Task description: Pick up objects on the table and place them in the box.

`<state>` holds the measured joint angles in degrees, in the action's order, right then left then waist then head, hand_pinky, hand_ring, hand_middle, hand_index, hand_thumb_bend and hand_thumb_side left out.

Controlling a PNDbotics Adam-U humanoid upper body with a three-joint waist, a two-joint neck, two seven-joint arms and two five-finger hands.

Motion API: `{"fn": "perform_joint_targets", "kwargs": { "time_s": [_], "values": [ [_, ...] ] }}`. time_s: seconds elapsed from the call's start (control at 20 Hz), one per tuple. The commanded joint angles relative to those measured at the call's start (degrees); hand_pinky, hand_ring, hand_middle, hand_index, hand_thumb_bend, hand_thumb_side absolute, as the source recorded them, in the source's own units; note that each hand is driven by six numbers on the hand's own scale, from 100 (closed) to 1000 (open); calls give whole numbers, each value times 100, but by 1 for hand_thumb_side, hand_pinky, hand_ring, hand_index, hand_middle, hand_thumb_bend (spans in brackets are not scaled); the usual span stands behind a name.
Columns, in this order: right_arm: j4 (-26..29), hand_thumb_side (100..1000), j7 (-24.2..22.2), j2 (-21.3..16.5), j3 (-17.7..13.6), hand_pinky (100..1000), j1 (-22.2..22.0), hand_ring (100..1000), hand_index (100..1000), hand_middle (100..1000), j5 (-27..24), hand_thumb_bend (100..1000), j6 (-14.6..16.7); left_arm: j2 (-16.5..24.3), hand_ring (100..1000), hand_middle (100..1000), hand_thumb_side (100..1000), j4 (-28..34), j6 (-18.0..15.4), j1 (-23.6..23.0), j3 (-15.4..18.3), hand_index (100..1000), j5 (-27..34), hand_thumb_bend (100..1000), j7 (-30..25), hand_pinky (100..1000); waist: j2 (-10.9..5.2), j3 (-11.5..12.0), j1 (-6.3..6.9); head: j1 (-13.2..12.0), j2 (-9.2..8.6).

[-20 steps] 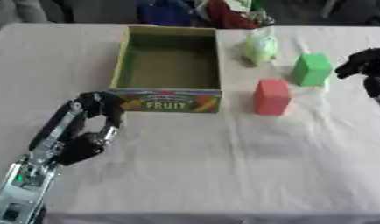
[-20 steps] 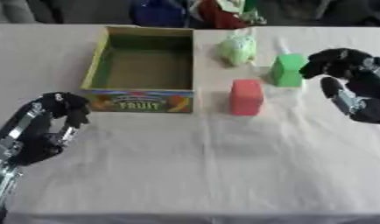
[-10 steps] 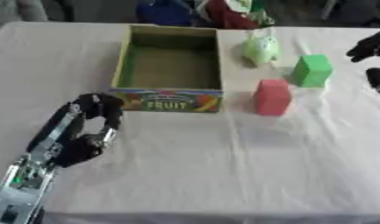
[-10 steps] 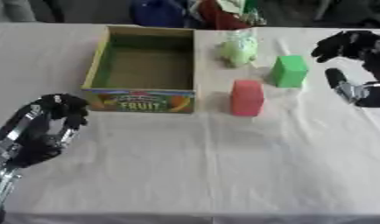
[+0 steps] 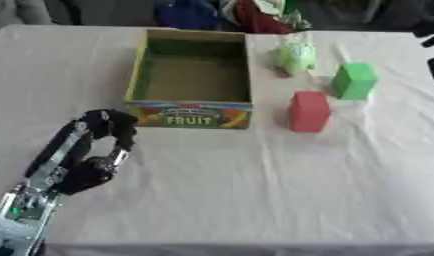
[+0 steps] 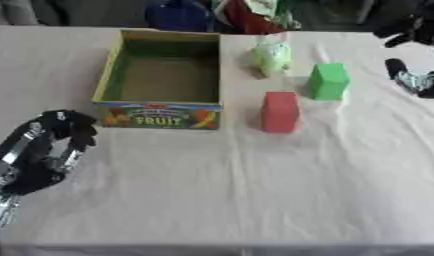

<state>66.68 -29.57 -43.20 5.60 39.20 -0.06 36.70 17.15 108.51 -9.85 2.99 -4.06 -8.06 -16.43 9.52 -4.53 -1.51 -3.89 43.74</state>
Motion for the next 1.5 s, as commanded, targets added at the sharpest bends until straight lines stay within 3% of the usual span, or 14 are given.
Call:
{"fn": "perform_joint_targets", "kwargs": {
  "time_s": [0.05, 0.45, 0.85, 1.1, 1.5],
  "values": [
    [-235, 261, -639, -280, -31, 832, 252, 914, 886, 847, 411, 100, 790, 121, 528, 543, 432, 86, -8, 30, -5, 735, 23, 100, -26, 581, -66, 15, -13, 25, -52],
    [-831, 315, -605, -198, -62, 849, 682, 943, 916, 882, 1452, 100, 1183, 126, 528, 543, 430, 81, -3, 39, -15, 735, 22, 100, -40, 581, -47, 55, -42, 47, -70],
    [-1274, 359, -331, -76, -65, 849, 971, 940, 916, 885, 2153, 100, 1479, 140, 528, 543, 429, 81, -4, 54, -36, 735, 33, 100, -64, 580, -34, 112, -63, 107, -82],
    [-1557, 510, -230, 64, -107, 845, 1175, 929, 908, 881, 2561, 100, 1526, 154, 528, 544, 427, 89, -10, 67, -57, 735, 42, 100, -87, 581, -21, 163, -72, 189, -68],
    [-1956, 628, -27, 324, -227, 850, 1402, 930, 911, 883, 3220, 100, 1527, 163, 528, 544, 424, 108, -17, 72, -84, 735, 55, 100, -120, 581, 22, 238, -50, 409, -28]
  ]
}}
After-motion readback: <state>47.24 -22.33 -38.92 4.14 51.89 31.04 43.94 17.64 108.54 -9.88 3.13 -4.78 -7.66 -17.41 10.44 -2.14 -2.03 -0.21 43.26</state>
